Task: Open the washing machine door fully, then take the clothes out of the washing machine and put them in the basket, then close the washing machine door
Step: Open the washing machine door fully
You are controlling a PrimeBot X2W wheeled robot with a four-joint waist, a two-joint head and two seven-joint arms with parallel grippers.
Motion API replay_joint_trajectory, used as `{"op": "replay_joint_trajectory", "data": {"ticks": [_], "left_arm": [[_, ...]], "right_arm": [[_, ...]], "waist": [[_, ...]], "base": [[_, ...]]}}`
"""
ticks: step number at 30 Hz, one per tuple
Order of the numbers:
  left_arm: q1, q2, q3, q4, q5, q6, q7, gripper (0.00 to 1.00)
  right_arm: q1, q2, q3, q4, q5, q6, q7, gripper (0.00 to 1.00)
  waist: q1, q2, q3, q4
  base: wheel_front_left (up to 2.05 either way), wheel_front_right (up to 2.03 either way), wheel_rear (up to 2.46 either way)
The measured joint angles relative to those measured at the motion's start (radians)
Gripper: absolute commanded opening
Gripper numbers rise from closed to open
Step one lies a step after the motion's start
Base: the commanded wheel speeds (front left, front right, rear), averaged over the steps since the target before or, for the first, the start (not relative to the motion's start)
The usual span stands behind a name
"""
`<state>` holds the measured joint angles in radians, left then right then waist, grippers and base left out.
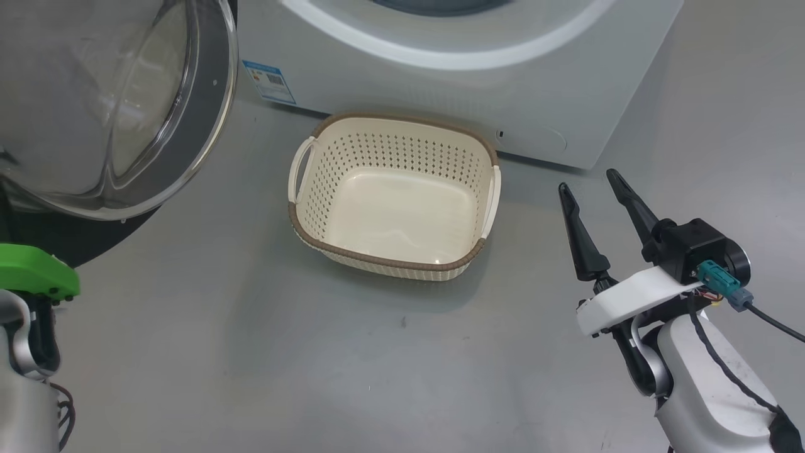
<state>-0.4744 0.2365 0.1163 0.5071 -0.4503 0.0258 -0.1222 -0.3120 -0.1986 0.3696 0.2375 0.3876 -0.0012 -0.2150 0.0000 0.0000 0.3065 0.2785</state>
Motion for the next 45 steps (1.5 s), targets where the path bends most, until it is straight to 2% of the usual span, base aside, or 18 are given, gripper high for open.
{"op": "replay_joint_trajectory", "data": {"ticks": [10,29,30,31,32,33,45], "left_arm": [[0.103,-0.022,-0.068,-0.071,0.015,-0.076,-0.060,0.00],[0.274,-0.118,-0.173,-0.203,0.055,-0.103,-0.108,0.00],[0.285,-0.123,-0.178,-0.206,0.056,-0.103,-0.109,0.34],[0.296,-0.127,-0.181,-0.208,0.056,-0.103,-0.109,0.62],[0.306,-0.131,-0.183,-0.211,0.056,-0.103,-0.109,0.98],[0.315,-0.133,-0.185,-0.214,0.057,-0.103,-0.109,1.00],[0.381,-0.152,-0.208,-0.245,0.074,-0.102,-0.118,1.00]], "right_arm": [[0.040,0.034,-0.007,0.026,0.023,0.003,-0.019,1.00],[0.103,0.046,-0.035,0.033,0.042,0.003,-0.028,1.00],[0.106,0.046,-0.035,0.033,0.042,0.003,-0.029,1.00],[0.110,0.046,-0.035,0.033,0.042,0.003,-0.029,1.00],[0.114,0.046,-0.035,0.033,0.042,0.003,-0.029,1.00],[0.117,0.046,-0.035,0.033,0.042,0.003,-0.029,1.00],[0.141,0.042,-0.042,0.028,0.042,0.009,-0.030,1.00]], "waist": [[0.0000,0.0000,-0.093,-0.060],[0.0000,0.0001,-0.213,-0.222],[0.0000,0.0000,-0.219,-0.228],[0.0000,0.0000,-0.224,-0.233],[0.0000,0.0000,-0.229,-0.239],[0.0000,0.0000,-0.233,-0.244],[0.0000,0.0001,-0.263,-0.272]], "base": [[0.00,0.00,0.00],[0.00,0.00,0.00],[0.00,0.00,0.00],[0.00,0.00,0.00],[0.00,0.00,0.00],[0.00,0.00,0.00],[0.00,0.00,0.00]]}}
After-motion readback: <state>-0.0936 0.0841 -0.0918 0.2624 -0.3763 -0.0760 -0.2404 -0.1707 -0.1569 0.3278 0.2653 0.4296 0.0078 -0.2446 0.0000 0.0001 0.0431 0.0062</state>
